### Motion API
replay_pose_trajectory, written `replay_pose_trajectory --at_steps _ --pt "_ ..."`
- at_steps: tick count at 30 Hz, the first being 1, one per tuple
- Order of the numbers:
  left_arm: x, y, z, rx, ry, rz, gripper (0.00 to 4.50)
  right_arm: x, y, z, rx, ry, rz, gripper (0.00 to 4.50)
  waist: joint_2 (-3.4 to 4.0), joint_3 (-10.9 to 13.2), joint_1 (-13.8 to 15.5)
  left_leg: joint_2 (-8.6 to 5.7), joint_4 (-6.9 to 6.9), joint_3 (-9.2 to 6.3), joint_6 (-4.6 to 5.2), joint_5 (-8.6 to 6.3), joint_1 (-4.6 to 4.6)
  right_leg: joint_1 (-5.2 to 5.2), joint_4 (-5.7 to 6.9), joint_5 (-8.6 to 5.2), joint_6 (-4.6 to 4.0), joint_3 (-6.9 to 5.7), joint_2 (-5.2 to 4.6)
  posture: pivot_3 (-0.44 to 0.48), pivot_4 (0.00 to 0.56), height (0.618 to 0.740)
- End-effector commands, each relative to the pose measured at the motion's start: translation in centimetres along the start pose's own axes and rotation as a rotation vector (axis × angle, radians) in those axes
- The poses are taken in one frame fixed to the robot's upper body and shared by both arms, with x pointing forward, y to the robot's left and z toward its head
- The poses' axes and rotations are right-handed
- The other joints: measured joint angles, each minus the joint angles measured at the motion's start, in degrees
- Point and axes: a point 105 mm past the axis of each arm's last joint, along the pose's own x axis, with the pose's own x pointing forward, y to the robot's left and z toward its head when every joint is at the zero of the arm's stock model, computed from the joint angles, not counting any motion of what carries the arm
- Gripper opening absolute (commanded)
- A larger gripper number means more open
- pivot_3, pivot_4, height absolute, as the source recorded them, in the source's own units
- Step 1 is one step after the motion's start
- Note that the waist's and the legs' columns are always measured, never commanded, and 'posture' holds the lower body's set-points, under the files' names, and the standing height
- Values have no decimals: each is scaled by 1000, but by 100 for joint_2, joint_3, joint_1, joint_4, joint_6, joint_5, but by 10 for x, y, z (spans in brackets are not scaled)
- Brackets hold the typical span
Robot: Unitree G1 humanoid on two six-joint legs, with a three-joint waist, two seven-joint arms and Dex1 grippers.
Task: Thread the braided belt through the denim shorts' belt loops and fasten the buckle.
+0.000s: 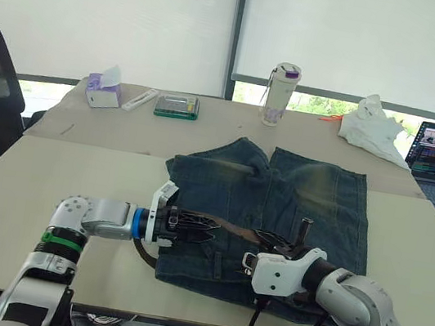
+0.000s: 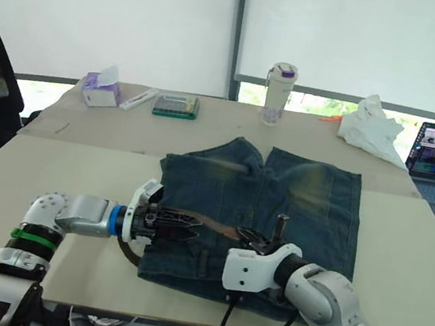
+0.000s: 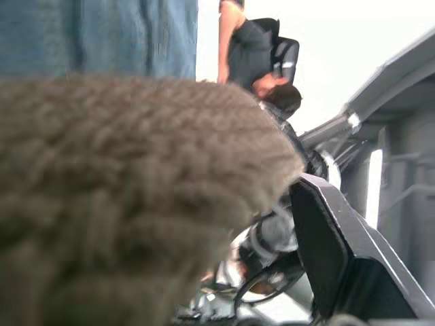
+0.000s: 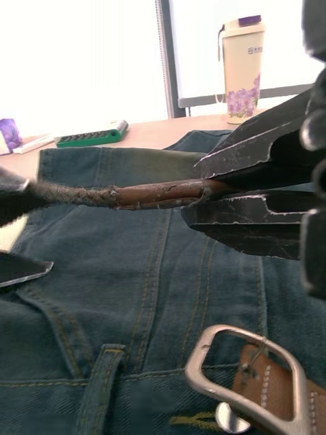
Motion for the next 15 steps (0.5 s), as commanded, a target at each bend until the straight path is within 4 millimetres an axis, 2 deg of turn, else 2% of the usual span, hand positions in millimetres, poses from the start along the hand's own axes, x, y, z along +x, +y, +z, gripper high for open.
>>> replay_pose_trajectory --at_steps 1,7,11,15 --pt "0 -5 4 -2 -46 -40 2381 -2 -8 13 -39 -49 -37 0 0 0 -6 0 0 0 0 0 0 0 1 0 0 0 0 0 150 740" --pt "-8 -7 2 -7 -32 -70 2381 -4 -7 3 -44 -4 -36 0 0 0 -5 -5 -3 0 -10 6 1 0 1 0 0 -1 1 0 150 740" --pt "-6 -11 7 -24 -50 -104 2381 -4 -9 4 -61 -12 -41 0 -1 0 4 -10 -3 -1 -10 6 3 2 0 0 0 -2 0 0 150 740" --pt "-3 -3 4 -32 -48 -61 2381 -4 -11 6 -77 -25 -57 0 -1 0 1 -13 -3 -2 -11 6 2 2 -1 0 0 -3 -3 0 150 740"
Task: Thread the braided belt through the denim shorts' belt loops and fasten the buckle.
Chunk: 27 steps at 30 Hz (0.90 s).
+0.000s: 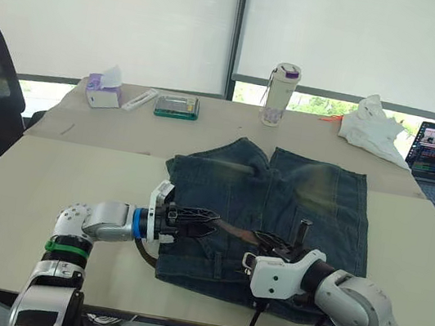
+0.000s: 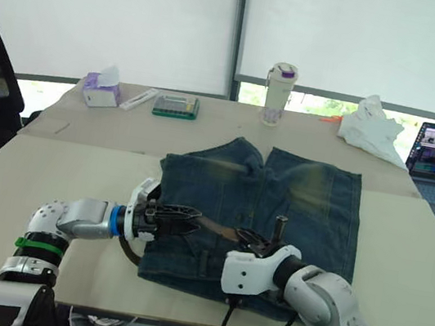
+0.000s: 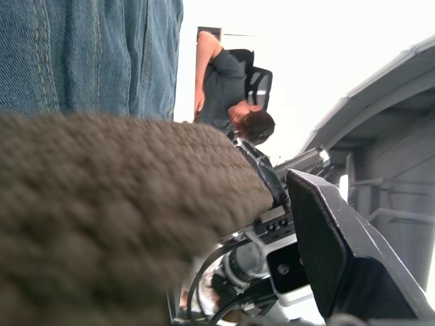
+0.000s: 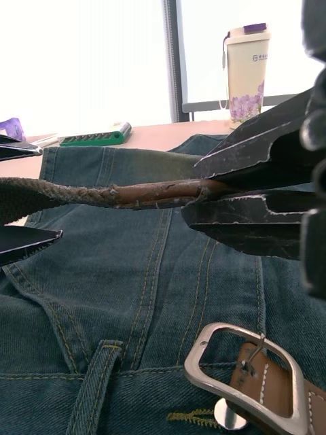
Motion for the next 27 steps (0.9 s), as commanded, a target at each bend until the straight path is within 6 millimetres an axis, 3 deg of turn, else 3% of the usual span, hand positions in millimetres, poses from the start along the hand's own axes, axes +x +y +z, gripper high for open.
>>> replay_pose_trajectory --at_steps 1,6,11,14,15,18,21,23,27 --pt "2 -3 1 10 -10 1 2381 -3 -14 6 -47 -25 -59 0 0 0 -2 0 0 0 0 0 0 0 0 0 0 0 0 0 150 740" --pt "6 2 2 -2 -40 20 2381 -3 -15 9 -63 -33 -64 0 0 0 -1 1 -1 -1 -2 1 0 -1 0 0 0 0 0 0 150 740" --pt "7 1 1 5 -46 15 884 -3 -14 12 -34 -49 -58 0 -2 0 -2 1 -3 -2 -5 3 -1 -1 -1 0 0 1 0 0 150 740" --pt "4 -1 -3 48 -44 24 53 -4 -7 13 102 -60 -2 0 -2 0 -4 2 -5 -3 -6 3 -1 -1 -1 0 0 1 0 0 150 740" --pt "1 -2 -4 83 -63 47 0 -4 -5 13 199 -66 17 623 -2 0 -4 2 -6 -3 -6 3 -1 -1 -2 0 0 2 0 0 150 740" --pt "-9 -7 -11 167 -112 73 0 -4 -8 19 406 -104 19 1503 -3 1 -35 19 -11 -3 -10 2 -2 -3 -4 2 -3 9 -1 0 150 740" --pt "-22 -1 -18 170 -141 76 0 -8 5 19 475 -98 104 2534 1 -1 -14 37 -14 -4 -19 -2 0 -3 -8 6 -16 8 -4 0 150 740" --pt "-30 4 -16 146 -180 90 0 -11 19 16 421 -71 185 3194 1 -1 8 36 -16 -4 -19 -2 2 -2 -12 1 -25 5 -8 0 150 740" --pt "-39 9 -11 135 -231 130 0 -9 41 10 297 -35 275 3194 -2 1 20 32 -16 -5 -17 -3 1 -8 -22 -1 -32 -5 -38 0 150 740"
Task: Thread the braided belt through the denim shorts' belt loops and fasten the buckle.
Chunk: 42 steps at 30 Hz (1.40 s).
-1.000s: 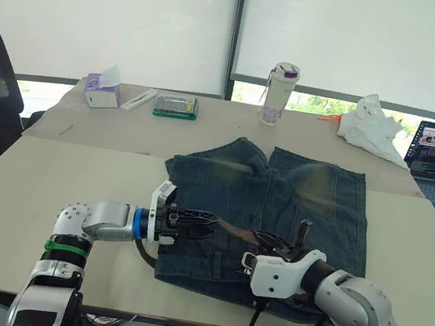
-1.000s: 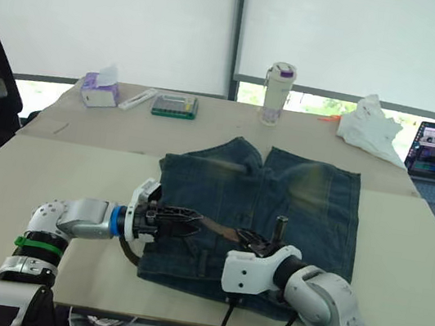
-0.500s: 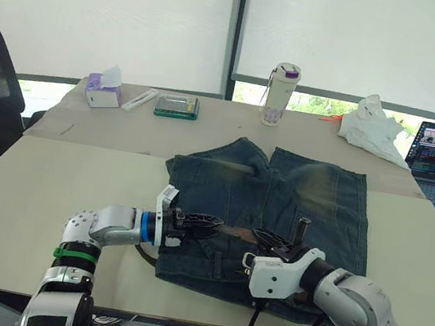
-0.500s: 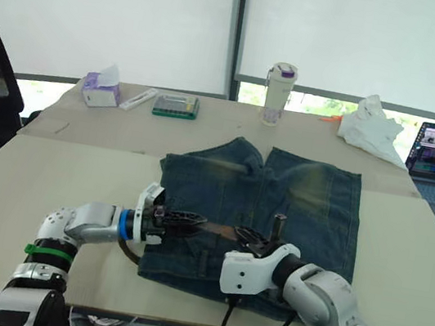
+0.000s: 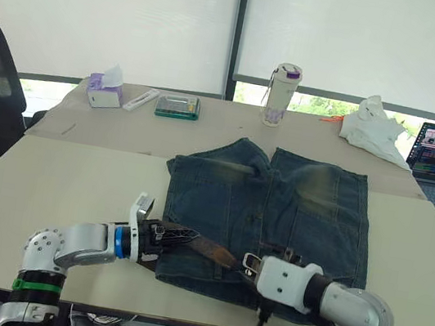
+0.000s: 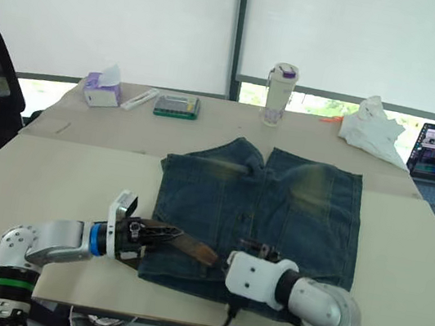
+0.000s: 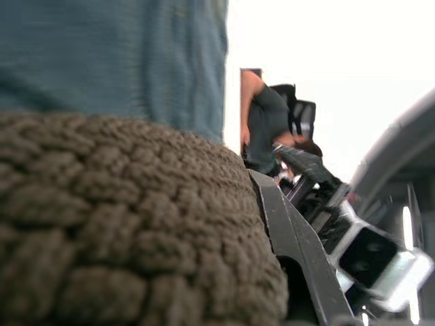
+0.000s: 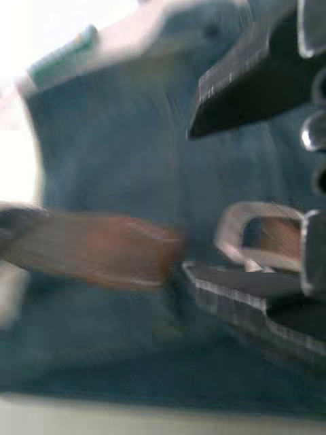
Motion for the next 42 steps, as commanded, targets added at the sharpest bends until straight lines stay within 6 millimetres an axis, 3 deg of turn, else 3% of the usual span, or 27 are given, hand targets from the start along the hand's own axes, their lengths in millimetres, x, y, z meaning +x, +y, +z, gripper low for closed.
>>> replay_pose_trajectory --at_steps 1,7,11,16,25,26,34,38,42 --pt "-4 -7 9 26 -52 -8 0 7 7 -1 -117 12 23 3194 0 0 -8 0 0 0 0 0 1 2 0 -1 -1 -4 -2 0 150 740" --pt "-12 -2 7 63 -80 73 0 20 1 -22 -158 100 -16 3194 -5 0 -39 3 -3 2 0 1 0 7 2 -2 -4 -1 6 0 150 740" --pt "-23 4 1 82 -84 133 0 23 -3 -27 -172 117 -35 2087 -4 0 -21 4 -6 2 -1 1 4 7 2 -3 -5 -1 29 0 150 740" --pt "-28 14 -4 69 -108 195 0 19 -9 -17 -105 80 -78 552 -4 1 -9 5 -8 0 -1 1 3 4 -3 -4 -7 -3 -8 0 150 740" --pt "-7 33 -12 -56 -159 260 0 17 3 -8 -66 31 0 537 -2 0 7 2 -23 0 -1 1 7 7 -7 -7 -11 -6 -18 0 150 740" --pt "-5 32 -12 -64 -167 264 0 16 4 -7 -30 22 14 1335 -1 0 14 -1 -23 0 -1 1 12 10 -9 -7 -11 -6 -24 0 150 740" --pt "7 29 -34 -16 -18 239 0 11 8 -1 77 12 65 3895 -1 0 43 -10 -23 1 0 1 14 14 -11 -8 -9 -16 -19 0 150 740" --pt "14 25 -49 -19 92 161 0 14 12 -8 70 42 72 3895 -1 0 54 -17 -23 0 1 2 17 10 -16 -9 -10 -22 2 0 150 740" --pt "25 22 -48 -35 88 142 0 19 6 -10 87 52 32 3895 -1 0 54 -17 -23 0 1 1 18 11 -18 -10 -9 -23 3 0 150 740"
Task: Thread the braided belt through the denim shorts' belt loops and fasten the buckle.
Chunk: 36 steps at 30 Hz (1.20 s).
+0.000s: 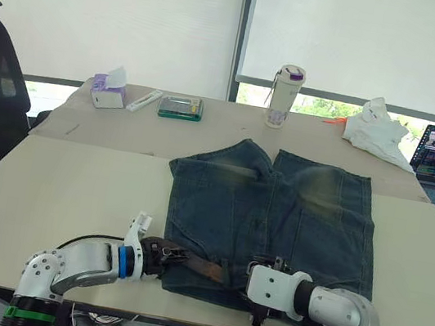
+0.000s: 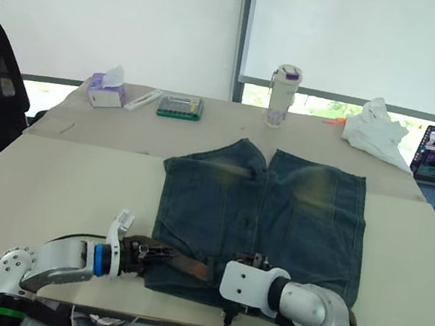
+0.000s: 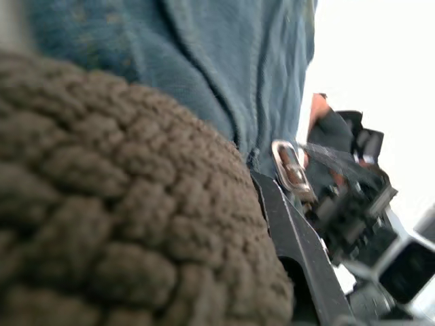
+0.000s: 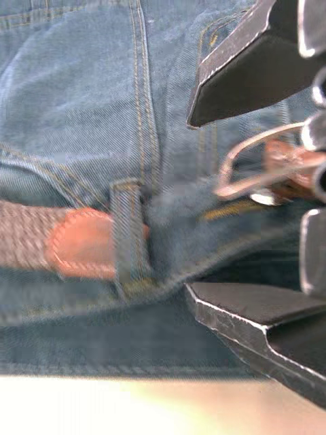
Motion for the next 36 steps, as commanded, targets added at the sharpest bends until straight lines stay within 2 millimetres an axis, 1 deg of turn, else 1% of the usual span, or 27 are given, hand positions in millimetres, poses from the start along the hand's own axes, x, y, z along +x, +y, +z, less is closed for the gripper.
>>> replay_pose_trajectory --at_steps 1,4,5,8,12,14,17,18,20,23,25,27,29,31,32,34,35,36 --pt "18 -7 -8 -38 37 -45 0 4 -10 3 7 -6 -56 3895 -1 0 5 2 0 0 0 0 0 1 0 0 0 0 -1 0 150 740" --pt "27 -15 -6 -36 38 -64 0 8 -9 2 1 2 -48 3895 -5 0 67 -2 1 -3 3 2 -2 0 -1 0 0 -2 -14 0 150 740" --pt "29 -17 -1 -39 19 -63 0 9 -11 1 8 4 -60 3895 -9 0 74 -4 1 -3 3 2 -2 1 -2 0 0 -3 -15 0 150 740" --pt "29 -17 22 -77 -69 -18 0 14 -23 2 57 -3 -119 3895 -17 1 71 -3 1 -6 3 2 -7 1 -6 1 0 -3 -15 0 150 740" --pt "27 -32 49 -35 -119 13 0 24 -48 7 85 -12 -192 3895 -25 6 58 -3 1 -5 -4 7 -18 1 3 3 -2 -1 0 0 150 740" --pt "24 -33 63 -37 -156 54 0 28 -59 11 92 -20 -224 3895 -29 8 37 -3 0 -6 -8 10 -21 -3 5 4 -5 0 17 0 150 740" --pt "19 -37 72 -3 -160 66 0 35 -73 16 104 -36 -259 3895 -30 9 -21 -1 -14 -8 -17 15 -18 -8 6 4 -5 7 31 0 150 740" --pt "18 -37 72 3 -158 70 0 37 -75 17 104 -39 -264 3895 -31 9 -51 0 -23 -8 -25 20 -16 -8 6 4 -5 8 35 0 150 740" --pt "18 -36 84 -10 -191 80 0 40 -81 21 111 -52 -275 3895 -32 10 -75 0 -37 -10 -33 26 -13 -12 9 4 -5 8 37 0 150 740" --pt "23 -35 104 27 -227 94 0 47 -94 21 116 -47 -318 3895 -37 15 -78 -3 -40 -14 -40 35 -8 -12 14 6 -8 0 42 0 150 740" --pt "29 -41 114 51 -222 86 0 50 -91 26 164 -78 -284 3895 -38 16 -74 -10 -40 -16 -41 41 -7 -10 15 7 -10 -9 45 0 150 740" --pt "29 -45 114 60 -176 71 0 48 -73 34 224 -124 -173 3895 -38 16 -79 -30 -43 -23 -38 44 -10 -12 12 7 -10 -17 42 0 150 740" --pt "24 -44 106 79 -119 69 0 40 -60 40 313 -169 -86 3895 -38 16 -92 -27 -51 -30 -34 41 -14 -14 9 4 -5 -17 36 0 150 740" --pt "17 -40 98 72 -105 71 0 29 -51 41 346 -183 -39 4434 -38 16 -110 -21 -54 -34 -29 34 -15 -15 11 2 -1 -15 34 0 150 740" --pt "14 -39 94 63 -110 72 0 25 -48 40 345 -178 -30 4471 -38 16 -121 -16 -55 -36 -29 32 -15 -17 12 2 0 -14 33 0 150 740" --pt "9 -35 78 43 -135 75 0 15 -50 35 383 -158 -91 4471 -38 17 -133 -3 -54 -38 -31 28 -17 -19 11 2 0 -3 21 0 150 740" --pt "7 -32 71 40 -146 85 0 11 -50 34 397 -148 -108 4471 -38 17 -131 14 -55 -38 -34 26 -19 -18 8 2 -1 10 -14 0 150 740" --pt "6 -30 66 39 -159 95 0 7 -49 33 406 -141 -113 4471 -38 17 -125 16 -55 -38 -35 26 -16 -18 11 2 -1 14 -27 0 150 740"
